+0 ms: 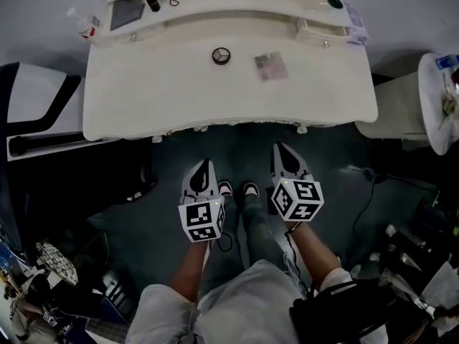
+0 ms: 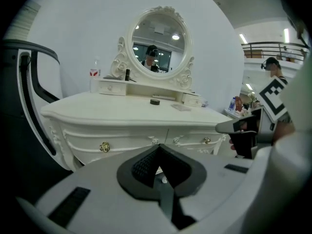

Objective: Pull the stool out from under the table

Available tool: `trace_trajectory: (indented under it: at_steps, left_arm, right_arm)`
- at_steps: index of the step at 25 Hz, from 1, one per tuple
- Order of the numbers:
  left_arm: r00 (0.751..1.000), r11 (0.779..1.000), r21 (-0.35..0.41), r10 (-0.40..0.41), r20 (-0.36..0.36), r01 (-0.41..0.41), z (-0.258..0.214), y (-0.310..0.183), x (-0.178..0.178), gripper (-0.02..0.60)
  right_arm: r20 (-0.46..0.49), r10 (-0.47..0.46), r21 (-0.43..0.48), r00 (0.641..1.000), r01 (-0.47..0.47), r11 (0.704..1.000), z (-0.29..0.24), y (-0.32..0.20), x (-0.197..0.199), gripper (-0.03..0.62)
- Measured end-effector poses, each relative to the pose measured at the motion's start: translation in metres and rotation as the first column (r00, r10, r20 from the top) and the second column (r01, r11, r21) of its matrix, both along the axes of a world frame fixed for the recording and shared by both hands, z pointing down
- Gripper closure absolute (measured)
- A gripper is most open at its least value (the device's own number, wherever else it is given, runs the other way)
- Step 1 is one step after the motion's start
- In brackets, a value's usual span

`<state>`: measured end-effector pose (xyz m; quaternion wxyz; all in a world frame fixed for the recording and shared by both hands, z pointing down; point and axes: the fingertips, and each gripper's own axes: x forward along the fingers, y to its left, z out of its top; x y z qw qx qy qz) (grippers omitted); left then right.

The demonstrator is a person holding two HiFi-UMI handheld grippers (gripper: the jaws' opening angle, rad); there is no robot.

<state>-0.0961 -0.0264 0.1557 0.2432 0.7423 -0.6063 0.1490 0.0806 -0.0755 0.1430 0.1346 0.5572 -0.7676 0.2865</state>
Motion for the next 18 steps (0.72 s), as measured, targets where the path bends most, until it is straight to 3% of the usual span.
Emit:
trace_trajectory:
  at_steps: [5,10,18]
  left_arm:
    - [1.0,0.999,-0.038,-0.025,0.018,0.025,0.064,0.004,-0.007,0.583]
    - [0.998,0.996,-0.064,-0.067,0.016,0.068,0.144,0.008,-0.011,0.583]
    - [0.995,0.997,-0.024,-0.078,0.055,0.079,0.265,0.002,-0.014,0.583]
  right_arm:
    - [-0.034,-0.039,0.003,0.999,0.039,0.999,0.045,0.003,0.007,0.594]
    - [-0.063,-0.075,-0.038,0.995,0.073,0.997,0.128,0.013,0.012,0.594]
    - [-0.055,-0.088,-0.081,0.995,0.084,0.993,0.26,0.027,0.017,0.594]
